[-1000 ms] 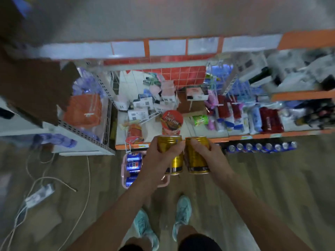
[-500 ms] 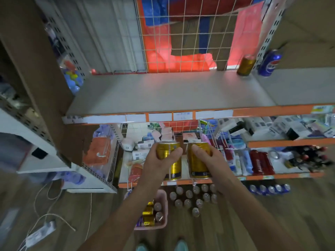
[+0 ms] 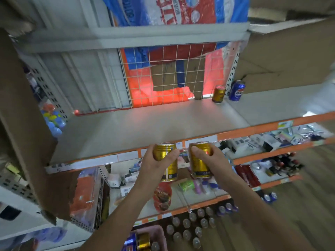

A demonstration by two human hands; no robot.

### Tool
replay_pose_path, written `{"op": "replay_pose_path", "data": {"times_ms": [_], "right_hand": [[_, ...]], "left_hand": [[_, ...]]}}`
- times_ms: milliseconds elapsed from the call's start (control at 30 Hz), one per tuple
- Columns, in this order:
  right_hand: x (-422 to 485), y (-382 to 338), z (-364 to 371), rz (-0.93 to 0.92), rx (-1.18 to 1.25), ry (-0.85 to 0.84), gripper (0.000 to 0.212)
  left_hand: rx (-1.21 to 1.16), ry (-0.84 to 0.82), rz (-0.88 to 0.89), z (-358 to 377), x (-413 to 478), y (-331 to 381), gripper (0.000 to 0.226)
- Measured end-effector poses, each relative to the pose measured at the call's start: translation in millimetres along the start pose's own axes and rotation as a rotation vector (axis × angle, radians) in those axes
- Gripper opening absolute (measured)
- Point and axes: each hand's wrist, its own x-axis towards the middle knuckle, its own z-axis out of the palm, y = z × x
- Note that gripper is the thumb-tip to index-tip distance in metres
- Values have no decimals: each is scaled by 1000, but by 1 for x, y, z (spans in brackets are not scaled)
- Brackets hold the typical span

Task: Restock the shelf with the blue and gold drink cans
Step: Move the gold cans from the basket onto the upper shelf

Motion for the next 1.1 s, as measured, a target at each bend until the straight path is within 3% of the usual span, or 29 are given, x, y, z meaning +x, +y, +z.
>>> {"op": "replay_pose_path", "data": {"times_ms": [167, 300, 467, 667, 900, 1100], "right_hand": [[17, 0, -33, -16, -28, 88, 67], [43, 0, -72, -40, -69, 127, 64], [102, -5, -128, -65, -135, 83, 64], [177, -13, -189, -47, -147, -5, 35], [241, -12, -210, -48, -121, -119, 42], [281, 8, -203, -114, -157, -161, 54]], "left_hand": [[17, -34, 2, 26, 25, -1, 61], [27, -27, -17, 57, 49, -3, 56], [31, 72, 7, 115, 96, -6, 46], [34, 250, 2, 189, 156, -15, 56], [123, 352, 7, 217, 203, -29, 63], [185, 308, 10, 225, 233, -36, 65]]}}
